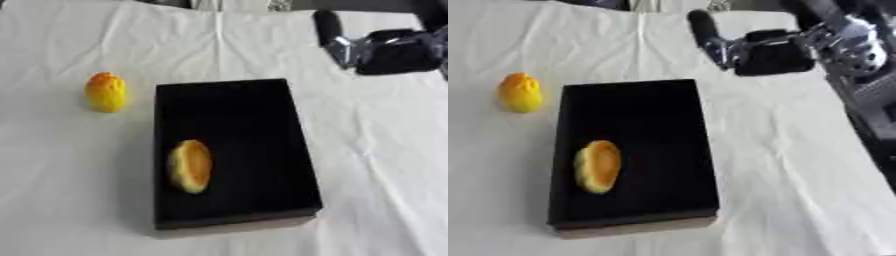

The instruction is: Pick up objects on the table and place them in the box.

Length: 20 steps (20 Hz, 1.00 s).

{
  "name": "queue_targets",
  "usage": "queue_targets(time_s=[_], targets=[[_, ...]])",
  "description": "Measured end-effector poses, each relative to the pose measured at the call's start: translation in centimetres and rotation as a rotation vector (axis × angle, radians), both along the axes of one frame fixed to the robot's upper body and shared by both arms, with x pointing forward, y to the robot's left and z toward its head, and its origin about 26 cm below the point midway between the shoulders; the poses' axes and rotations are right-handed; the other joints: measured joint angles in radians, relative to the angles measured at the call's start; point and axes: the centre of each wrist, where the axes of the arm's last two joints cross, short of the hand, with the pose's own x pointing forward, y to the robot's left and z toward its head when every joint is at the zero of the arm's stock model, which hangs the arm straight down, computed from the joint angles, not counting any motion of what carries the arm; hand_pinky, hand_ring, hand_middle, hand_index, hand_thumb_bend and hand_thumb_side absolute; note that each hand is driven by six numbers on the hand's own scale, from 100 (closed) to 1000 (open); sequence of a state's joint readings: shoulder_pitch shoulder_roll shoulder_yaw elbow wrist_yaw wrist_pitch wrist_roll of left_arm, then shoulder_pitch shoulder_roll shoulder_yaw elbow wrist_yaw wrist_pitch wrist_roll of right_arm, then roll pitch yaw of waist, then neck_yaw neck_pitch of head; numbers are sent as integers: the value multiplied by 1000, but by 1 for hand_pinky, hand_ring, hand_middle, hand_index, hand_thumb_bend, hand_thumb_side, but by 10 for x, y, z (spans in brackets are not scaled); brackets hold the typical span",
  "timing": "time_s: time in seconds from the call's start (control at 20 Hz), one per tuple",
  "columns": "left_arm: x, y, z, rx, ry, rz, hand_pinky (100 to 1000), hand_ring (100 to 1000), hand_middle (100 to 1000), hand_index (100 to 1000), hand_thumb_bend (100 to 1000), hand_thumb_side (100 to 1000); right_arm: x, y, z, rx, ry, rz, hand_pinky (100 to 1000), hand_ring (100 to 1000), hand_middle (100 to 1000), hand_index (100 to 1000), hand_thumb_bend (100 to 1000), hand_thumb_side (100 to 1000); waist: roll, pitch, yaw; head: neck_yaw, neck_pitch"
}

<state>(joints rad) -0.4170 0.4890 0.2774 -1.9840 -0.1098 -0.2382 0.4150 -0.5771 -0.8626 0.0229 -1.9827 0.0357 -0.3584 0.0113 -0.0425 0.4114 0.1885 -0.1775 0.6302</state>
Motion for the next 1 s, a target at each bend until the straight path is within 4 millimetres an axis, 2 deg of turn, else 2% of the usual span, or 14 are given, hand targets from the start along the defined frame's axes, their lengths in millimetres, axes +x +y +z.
queue_targets(time_s=[0.2,0.25,0.3,0.45,0.55,0.65,0.7,0.75,0.8,0.95,1.0], targets=[[-1,0,8,90,12,23,840,860,774,916,139,528,-11,-43,-11,200,75,13,950,945,699,869,100,125,13,4,-20,27,-5],[-1,1,11,130,23,39,841,857,766,911,148,507,-14,-52,-15,242,80,19,947,941,700,868,100,266,15,7,-26,34,-7],[-2,1,14,179,37,59,842,855,774,923,162,494,-17,-61,-20,277,81,23,946,940,698,868,100,105,17,10,-31,40,-7],[0,9,25,395,133,156,849,857,782,933,191,501,-27,-84,-37,341,63,14,938,935,701,868,100,100,27,10,-53,57,-7],[7,17,35,567,221,218,857,873,801,942,182,522,-33,-94,-45,360,36,5,933,931,704,867,100,100,33,10,-64,65,-7],[17,26,43,744,325,257,866,880,817,943,216,514,-37,-101,-52,377,4,-1,930,929,706,867,100,100,37,10,-72,71,-6],[22,29,48,830,371,268,880,887,829,943,313,506,-38,-104,-54,383,-12,-4,927,927,708,868,100,100,39,9,-76,73,-5],[27,33,51,920,421,278,881,888,830,943,322,503,-39,-106,-57,388,-27,-7,927,927,708,868,100,100,40,7,-80,74,-2],[31,36,53,1005,468,285,888,890,834,940,406,484,-40,-107,-58,390,-41,-10,926,925,707,867,100,100,41,5,-85,75,2],[45,41,56,1237,600,287,901,896,837,940,495,461,-41,-109,-62,394,-64,-19,926,926,706,868,100,100,41,1,-94,78,5],[49,42,56,1297,635,282,907,902,840,939,533,418,-42,-109,-63,393,-67,-24,927,926,706,868,100,100,41,0,-94,78,8]])
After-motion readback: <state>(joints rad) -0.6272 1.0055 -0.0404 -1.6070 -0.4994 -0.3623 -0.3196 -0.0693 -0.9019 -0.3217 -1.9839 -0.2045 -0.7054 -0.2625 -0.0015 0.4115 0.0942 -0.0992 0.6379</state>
